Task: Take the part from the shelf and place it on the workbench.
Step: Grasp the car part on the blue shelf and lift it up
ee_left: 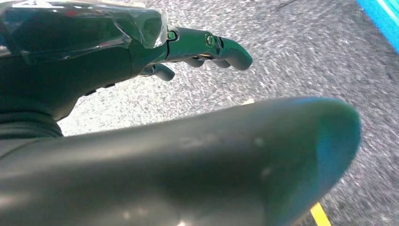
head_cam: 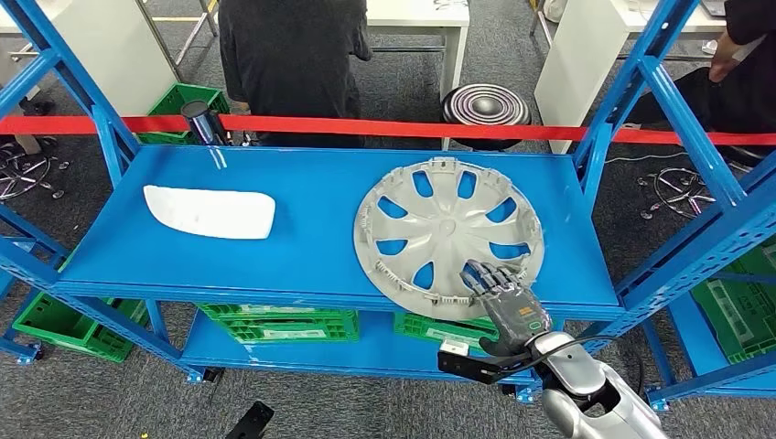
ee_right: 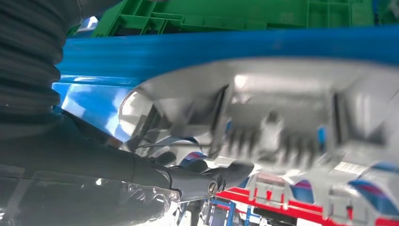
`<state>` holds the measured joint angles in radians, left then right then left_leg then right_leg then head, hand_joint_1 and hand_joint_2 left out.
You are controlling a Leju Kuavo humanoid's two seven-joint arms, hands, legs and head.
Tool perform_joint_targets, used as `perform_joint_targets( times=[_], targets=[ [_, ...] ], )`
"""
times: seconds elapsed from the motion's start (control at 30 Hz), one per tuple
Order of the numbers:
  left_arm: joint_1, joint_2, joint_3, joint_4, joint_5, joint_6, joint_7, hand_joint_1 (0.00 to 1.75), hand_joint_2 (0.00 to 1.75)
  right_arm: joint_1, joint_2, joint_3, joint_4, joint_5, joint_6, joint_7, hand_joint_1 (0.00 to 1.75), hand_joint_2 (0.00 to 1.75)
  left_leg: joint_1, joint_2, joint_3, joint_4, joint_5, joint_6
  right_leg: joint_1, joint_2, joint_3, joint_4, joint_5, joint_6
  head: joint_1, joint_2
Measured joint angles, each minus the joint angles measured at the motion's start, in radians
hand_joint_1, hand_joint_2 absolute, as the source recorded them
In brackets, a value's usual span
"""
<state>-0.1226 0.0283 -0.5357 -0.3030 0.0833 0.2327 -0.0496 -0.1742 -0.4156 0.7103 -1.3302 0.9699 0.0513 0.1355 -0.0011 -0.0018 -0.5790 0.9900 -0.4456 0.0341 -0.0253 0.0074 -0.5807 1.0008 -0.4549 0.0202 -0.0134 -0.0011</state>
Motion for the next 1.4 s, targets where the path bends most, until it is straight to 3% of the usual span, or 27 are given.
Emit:
perform_joint_targets(
  times=[0.07,0.17,0.2,0.23,0.27,0.3,0.37,0.4,0.43,0.47,0.57,0.6,0.67,0.73,0.77,0.8,0.83,0.9,0.93,1.07,1.13,1.2,1.23,1.27,1.3,1.33,1.4],
  targets=[
    [-0.001,-0.001,0.000,0.000,0.000,0.000,-0.002,0.00,0.00,-0.002,-0.010,0.000,0.011,0.026,-0.001,0.001,0.00,1.75,0.002,0.000,0.014,-0.021,0.012,0.013,0.001,-0.002,-0.014,0.028,-0.016,0.003,0.002,0.000],
    [-0.004,-0.002,0.000,0.000,0.000,0.000,-0.004,0.00,0.00,-0.003,-0.029,0.000,0.036,0.055,-0.002,0.004,0.00,1.75,0.001,0.000,0.022,-0.033,0.019,0.022,0.001,-0.004,-0.100,0.206,-0.091,-0.009,0.005,0.000],
    [-0.004,-0.002,0.000,0.000,-0.001,-0.001,-0.004,0.00,0.00,-0.001,-0.033,0.000,0.043,0.060,-0.004,0.005,0.00,1.75,-0.001,0.000,0.022,-0.032,0.019,0.022,0.001,-0.004,-0.128,0.261,-0.108,-0.008,0.005,0.000],
    [-0.004,-0.002,0.000,0.000,-0.001,-0.001,-0.004,0.00,0.00,0.000,-0.036,0.000,0.049,0.066,-0.006,0.005,0.00,1.75,-0.001,-0.001,0.022,-0.032,0.019,0.022,0.001,-0.004,-0.140,0.282,-0.110,-0.003,0.006,0.000],
    [-0.004,-0.002,0.000,0.000,-0.001,-0.001,-0.004,0.00,0.00,0.001,-0.039,0.000,0.054,0.071,-0.008,0.005,0.00,1.75,-0.002,-0.002,0.022,-0.031,0.018,0.021,0.000,-0.004,-0.134,0.267,-0.098,0.005,0.006,0.000],
    [-0.004,-0.003,0.000,0.000,-0.001,-0.001,-0.004,0.00,0.00,0.000,-0.042,0.000,0.058,0.076,-0.010,0.006,0.13,1.75,-0.002,-0.003,0.023,-0.029,0.016,0.019,-0.001,-0.005,-0.106,0.209,-0.073,0.014,0.006,0.000],
    [-0.004,-0.003,0.001,0.000,0.000,0.000,-0.006,0.00,0.00,-0.002,-0.049,0.000,0.067,0.084,-0.017,0.006,0.90,1.75,-0.004,-0.005,0.021,-0.017,0.008,0.010,-0.002,-0.007,-0.034,0.064,-0.022,0.022,0.006,0.000],
    [-0.003,-0.003,0.001,0.000,0.000,0.000,-0.007,0.00,0.00,-0.003,-0.052,0.000,0.071,0.086,-0.021,0.006,1.34,1.75,-0.005,-0.006,0.019,-0.010,0.003,0.005,-0.001,-0.008,-0.009,0.018,-0.007,0.019,0.005,0.000],
    [-0.003,-0.003,0.001,0.000,0.001,0.000,-0.008,0.00,0.00,-0.003,-0.053,-0.001,0.074,0.086,-0.027,0.006,1.64,1.75,-0.007,-0.007,0.017,-0.005,0.000,0.001,0.001,-0.008,0.001,-0.001,-0.002,0.013,0.005,0.000],
    [-0.002,-0.002,0.001,0.000,0.002,0.000,-0.009,0.00,0.00,-0.004,-0.053,-0.001,0.077,0.086,-0.033,0.005,1.72,1.75,-0.008,-0.007,0.016,-0.002,-0.002,-0.002,0.004,-0.007,0.002,0.001,-0.001,0.006,0.004,0.000],
    [0.000,-0.001,0.001,0.000,0.005,0.001,-0.013,0.00,0.00,-0.008,-0.053,-0.002,0.082,0.085,-0.049,0.003,1.74,1.75,-0.002,-0.005,0.005,0.027,-0.024,-0.013,-0.004,-0.006,0.007,-0.001,0.001,-0.009,0.003,0.000],
    [0.000,-0.001,0.002,0.000,0.006,0.001,-0.015,0.00,0.00,-0.009,-0.053,-0.003,0.083,0.085,-0.054,0.003,1.74,1.75,0.001,-0.005,-0.013,0.068,-0.050,-0.019,-0.007,-0.007,0.008,-0.002,0.002,-0.014,0.002,0.000],
    [0.003,-0.001,0.003,0.000,0.010,0.001,-0.018,0.00,0.00,-0.009,-0.052,-0.006,0.084,0.084,-0.066,0.003,1.73,1.75,0.007,-0.003,-0.074,0.203,-0.117,-0.032,-0.007,-0.008,0.009,-0.002,0.001,-0.018,-0.001,0.000],
    [0.009,0.000,0.005,0.001,0.011,0.002,-0.021,0.00,0.00,-0.008,-0.051,-0.008,0.084,0.084,-0.075,0.003,1.71,1.75,0.012,-0.002,-0.121,0.302,-0.146,-0.037,-0.006,-0.008,0.009,-0.001,0.001,-0.018,-0.001,0.000],
    [0.011,0.000,0.006,0.001,0.012,0.002,-0.022,0.00,0.00,-0.008,-0.050,-0.009,0.084,0.084,-0.077,0.002,1.71,1.75,0.014,-0.001,-0.117,0.295,-0.131,-0.038,-0.006,-0.007,0.010,-0.001,0.001,-0.018,-0.001,0.000],
    [0.013,0.000,0.008,0.001,0.012,0.002,-0.023,0.00,0.00,-0.008,-0.050,-0.010,0.084,0.085,-0.079,0.001,1.72,1.75,0.015,0.000,-0.093,0.246,-0.099,-0.036,-0.007,-0.007,0.012,-0.001,0.001,-0.018,-0.002,0.000],
    [0.013,0.000,0.009,0.001,0.014,0.003,-0.024,0.00,0.00,-0.008,-0.049,-0.010,0.084,0.086,-0.083,0.000,1.73,1.75,0.015,0.000,-0.055,0.170,-0.061,-0.033,-0.007,-0.006,0.014,-0.002,0.001,-0.018,-0.002,0.000],
    [0.012,0.000,0.014,0.001,0.018,0.005,-0.028,0.00,0.00,-0.005,-0.046,-0.016,0.084,0.091,-0.100,-0.002,1.74,1.75,0.011,0.000,0.008,0.040,-0.019,-0.025,-0.002,-0.006,0.014,-0.001,0.001,-0.014,-0.001,0.000],
    [0.012,0.000,0.016,0.001,0.021,0.007,-0.031,0.00,0.00,-0.003,-0.044,-0.020,0.084,0.096,-0.114,-0.003,1.75,1.75,0.008,0.000,0.020,0.012,-0.015,-0.021,-0.001,-0.006,0.012,-0.002,0.002,-0.009,-0.001,0.000],
    [0.018,-0.003,0.025,0.001,0.031,0.020,-0.042,0.00,0.00,0.012,-0.035,-0.043,0.083,0.120,-0.201,-0.008,1.75,1.75,0.003,-0.001,0.024,-0.009,-0.004,0.005,-0.003,-0.008,-0.001,0.009,-0.003,0.011,0.000,0.000],
    [0.020,-0.007,0.030,0.001,0.033,0.026,-0.046,0.00,0.00,0.023,-0.031,-0.059,0.083,0.131,-0.259,-0.010,1.75,1.75,0.005,-0.001,0.028,-0.019,0.007,0.016,-0.003,-0.008,-0.044,0.095,-0.047,0.004,0.003,0.000],
    [0.023,-0.010,0.033,0.001,0.035,0.031,-0.049,0.00,0.00,0.039,-0.024,-0.075,0.083,0.139,-0.326,-0.014,1.75,1.75,-0.001,-0.002,0.023,-0.019,0.008,0.020,-0.002,-0.008,-0.111,0.234,-0.103,-0.004,0.005,0.000],
    [0.026,-0.013,0.034,0.002,0.035,0.032,-0.051,0.00,0.00,0.047,-0.020,-0.083,0.083,0.143,-0.356,-0.016,1.75,1.75,-0.004,-0.003,0.022,-0.018,0.008,0.021,-0.002,-0.008,-0.133,0.281,-0.116,-0.002,0.005,0.000],
    [0.028,-0.014,0.035,0.002,0.035,0.033,-0.051,0.00,0.00,0.054,-0.016,-0.090,0.083,0.146,-0.381,-0.019,1.75,1.75,-0.006,-0.003,0.022,-0.017,0.008,0.021,-0.002,-0.008,-0.136,0.286,-0.112,0.003,0.005,0.000],
    [0.030,-0.016,0.036,0.003,0.035,0.033,-0.052,0.00,0.00,0.059,-0.012,-0.097,0.082,0.148,-0.403,-0.024,1.75,1.75,-0.007,-0.004,0.022,-0.016,0.007,0.020,-0.002,-0.008,-0.117,0.246,-0.091,0.011,0.005,0.000],
    [0.030,-0.018,0.038,0.003,0.035,0.033,-0.053,0.00,0.00,0.062,-0.009,-0.104,0.082,0.149,-0.423,-0.030,1.75,1.75,-0.007,-0.005,0.022,-0.012,0.005,0.019,-0.002,-0.009,-0.081,0.172,-0.062,0.018,0.005,0.000],
    [0.030,-0.020,0.041,0.004,0.035,0.034,-0.055,0.00,0.00,0.063,-0.002,-0.114,0.080,0.150,-0.461,-0.045,1.75,1.75,-0.011,-0.006,0.019,-0.003,-0.002,0.012,0.000,-0.008,-0.017,0.044,-0.017,0.019,0.005,0.000]
  ],
)
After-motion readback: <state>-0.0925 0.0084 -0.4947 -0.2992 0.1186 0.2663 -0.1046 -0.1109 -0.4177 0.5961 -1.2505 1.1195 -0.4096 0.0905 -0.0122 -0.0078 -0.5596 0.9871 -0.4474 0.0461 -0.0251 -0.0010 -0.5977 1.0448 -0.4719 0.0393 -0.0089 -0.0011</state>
